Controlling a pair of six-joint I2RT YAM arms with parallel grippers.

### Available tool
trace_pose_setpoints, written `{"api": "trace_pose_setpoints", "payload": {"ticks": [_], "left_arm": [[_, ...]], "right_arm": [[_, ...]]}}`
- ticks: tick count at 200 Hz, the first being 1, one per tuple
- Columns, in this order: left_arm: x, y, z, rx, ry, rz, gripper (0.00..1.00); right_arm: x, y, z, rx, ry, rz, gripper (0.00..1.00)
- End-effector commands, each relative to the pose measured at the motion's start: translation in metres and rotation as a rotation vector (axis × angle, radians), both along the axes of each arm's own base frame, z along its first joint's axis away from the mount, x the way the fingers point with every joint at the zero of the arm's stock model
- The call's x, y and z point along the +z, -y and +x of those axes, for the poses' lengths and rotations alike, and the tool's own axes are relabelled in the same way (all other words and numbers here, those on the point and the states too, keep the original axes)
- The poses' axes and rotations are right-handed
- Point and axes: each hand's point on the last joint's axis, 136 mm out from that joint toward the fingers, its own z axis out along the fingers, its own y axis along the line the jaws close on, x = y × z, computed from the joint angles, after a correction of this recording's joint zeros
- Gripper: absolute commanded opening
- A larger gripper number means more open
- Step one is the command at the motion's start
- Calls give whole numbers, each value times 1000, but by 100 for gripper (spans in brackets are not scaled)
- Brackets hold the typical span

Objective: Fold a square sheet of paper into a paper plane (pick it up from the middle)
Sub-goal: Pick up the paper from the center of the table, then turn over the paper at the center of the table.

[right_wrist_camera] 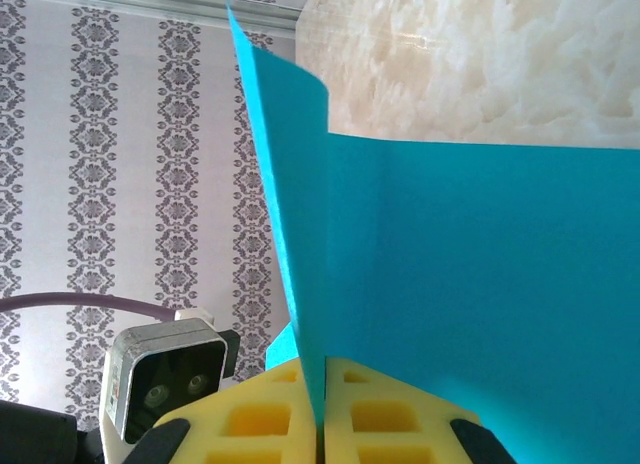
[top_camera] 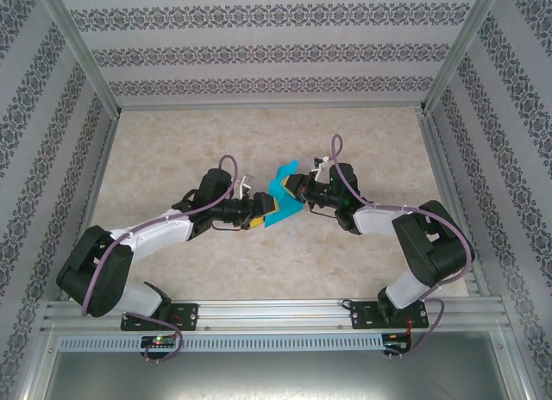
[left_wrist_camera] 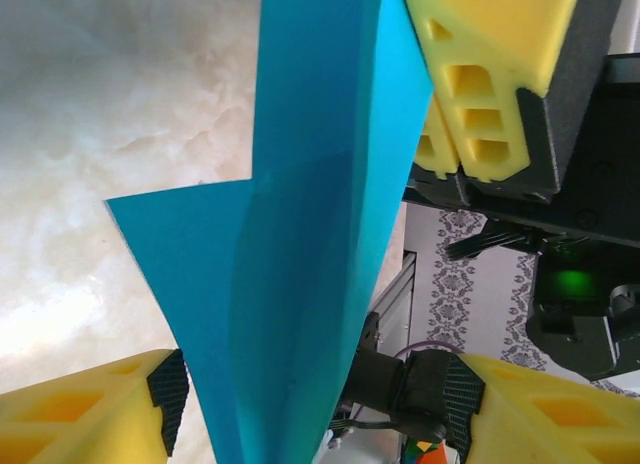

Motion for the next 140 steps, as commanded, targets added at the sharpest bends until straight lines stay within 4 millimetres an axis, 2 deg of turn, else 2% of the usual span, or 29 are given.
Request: {"api": "trace_pose_setpoints", "payload": {"ticks": [1,38,76,109,140], "left_arm": [[23,13,6,-19,51,-70,70],[18,16,7,-31,44,-59,68],[-1,11,2,-46,18,-1,71],[12,16,5,-46,45,-42,73],[11,20,5,-45,32,-57,72]], "right_arm": [[29,-1,5,-18,78,52,8],[32,1,5,-28,85,63,7],[41,7,5,-43,107,69,7],[42,8,4,-46,107,71,6],[44,8,3,-47,111,75,6]]}}
